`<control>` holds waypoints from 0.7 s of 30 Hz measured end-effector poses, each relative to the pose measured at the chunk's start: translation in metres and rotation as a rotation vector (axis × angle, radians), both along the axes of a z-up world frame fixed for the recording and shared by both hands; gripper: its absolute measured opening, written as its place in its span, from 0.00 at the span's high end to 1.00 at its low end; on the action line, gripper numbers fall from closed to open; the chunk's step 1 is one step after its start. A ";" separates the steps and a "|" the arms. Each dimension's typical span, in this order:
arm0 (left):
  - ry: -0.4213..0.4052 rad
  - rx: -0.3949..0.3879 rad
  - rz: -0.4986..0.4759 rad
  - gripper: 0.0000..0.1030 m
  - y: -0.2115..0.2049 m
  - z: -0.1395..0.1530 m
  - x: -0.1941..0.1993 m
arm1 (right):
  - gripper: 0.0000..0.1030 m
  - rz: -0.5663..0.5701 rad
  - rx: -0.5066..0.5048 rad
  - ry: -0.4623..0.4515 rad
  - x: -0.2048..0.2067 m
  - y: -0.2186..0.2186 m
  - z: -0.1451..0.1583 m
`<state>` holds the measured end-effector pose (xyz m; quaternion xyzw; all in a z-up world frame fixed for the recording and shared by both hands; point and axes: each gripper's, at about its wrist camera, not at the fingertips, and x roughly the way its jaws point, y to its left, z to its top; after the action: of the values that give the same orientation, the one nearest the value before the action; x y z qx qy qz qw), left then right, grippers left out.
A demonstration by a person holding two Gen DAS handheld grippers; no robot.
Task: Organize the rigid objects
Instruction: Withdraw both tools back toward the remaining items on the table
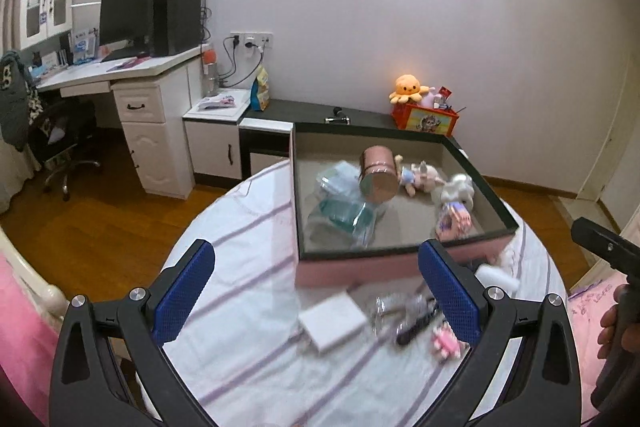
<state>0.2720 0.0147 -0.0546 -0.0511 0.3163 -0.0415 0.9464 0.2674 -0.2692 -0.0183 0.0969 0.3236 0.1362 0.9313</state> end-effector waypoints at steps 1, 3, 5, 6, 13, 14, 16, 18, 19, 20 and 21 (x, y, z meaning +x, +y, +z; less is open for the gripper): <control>0.002 -0.001 0.001 0.00 0.001 0.000 -0.005 | 0.00 -0.002 -0.003 0.001 -0.004 0.000 -0.001; 0.006 -0.002 0.007 0.00 0.002 -0.003 -0.016 | 0.00 -0.010 -0.005 0.003 -0.016 0.000 -0.004; 0.011 -0.002 0.013 0.00 0.004 -0.005 -0.026 | 0.00 -0.011 0.000 0.006 -0.026 0.000 -0.007; 0.016 -0.005 0.016 0.00 0.004 -0.007 -0.033 | 0.00 -0.012 -0.004 0.007 -0.030 0.001 -0.009; 0.040 -0.020 0.031 0.00 0.005 -0.016 -0.062 | 0.00 -0.011 -0.018 0.004 -0.056 0.006 -0.013; 0.042 -0.021 0.031 0.00 0.005 -0.017 -0.066 | 0.00 -0.012 -0.020 0.003 -0.059 0.007 -0.013; 0.044 -0.021 0.033 0.00 0.005 -0.017 -0.073 | 0.00 -0.012 -0.019 0.000 -0.063 0.007 -0.013; 0.041 -0.023 0.034 0.00 0.005 -0.017 -0.080 | 0.00 -0.010 -0.020 -0.004 -0.067 0.008 -0.012; 0.038 -0.023 0.034 0.00 0.005 -0.016 -0.083 | 0.00 -0.009 -0.023 -0.007 -0.069 0.009 -0.011; 0.036 -0.025 0.034 0.00 0.005 -0.014 -0.085 | 0.00 -0.009 -0.028 -0.012 -0.071 0.010 -0.011; 0.032 -0.026 0.035 0.00 0.005 -0.013 -0.088 | 0.00 -0.008 -0.032 -0.015 -0.073 0.010 -0.009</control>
<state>0.1841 0.0197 -0.0675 -0.0698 0.3298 -0.0285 0.9410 0.1943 -0.2587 -0.0277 0.0825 0.3184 0.1278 0.9357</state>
